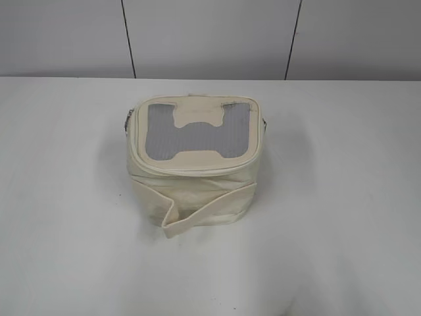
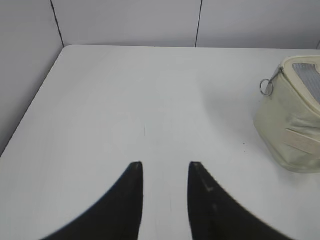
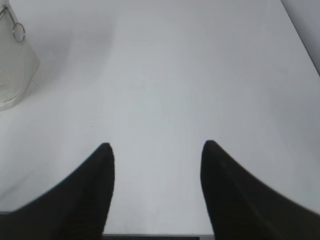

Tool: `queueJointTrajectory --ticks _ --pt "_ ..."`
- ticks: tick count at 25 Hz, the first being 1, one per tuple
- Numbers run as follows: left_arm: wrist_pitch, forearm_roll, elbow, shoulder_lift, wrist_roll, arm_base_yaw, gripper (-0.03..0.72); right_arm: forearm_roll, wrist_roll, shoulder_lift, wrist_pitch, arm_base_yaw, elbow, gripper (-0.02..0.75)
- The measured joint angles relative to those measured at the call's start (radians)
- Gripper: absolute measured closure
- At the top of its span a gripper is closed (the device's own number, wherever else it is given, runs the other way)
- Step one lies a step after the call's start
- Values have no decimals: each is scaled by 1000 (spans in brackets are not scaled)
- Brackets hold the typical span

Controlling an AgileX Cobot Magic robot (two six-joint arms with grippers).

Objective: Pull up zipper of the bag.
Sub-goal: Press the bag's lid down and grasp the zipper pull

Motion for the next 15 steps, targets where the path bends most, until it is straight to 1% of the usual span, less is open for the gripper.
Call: queueJointTrajectory --ticks 2,4,6,8,12,15 --pt "0 0 0 0 0 0 449 8 0 0 0 0 0 301" --pt "0 0 0 0 0 0 449 47 -3 0 -1 0 0 301" --pt "0 0 0 0 0 0 449 133 -43 25 -5 0 -1 301" --pt "0 0 0 0 0 0 449 246 -153 106 -27 0 -9 301" --pt "0 0 0 0 0 0 450 551 -452 336 -132 0 -32 301" --pt "0 -5 0 0 0 0 449 768 -756 580 -203 0 -65 301"
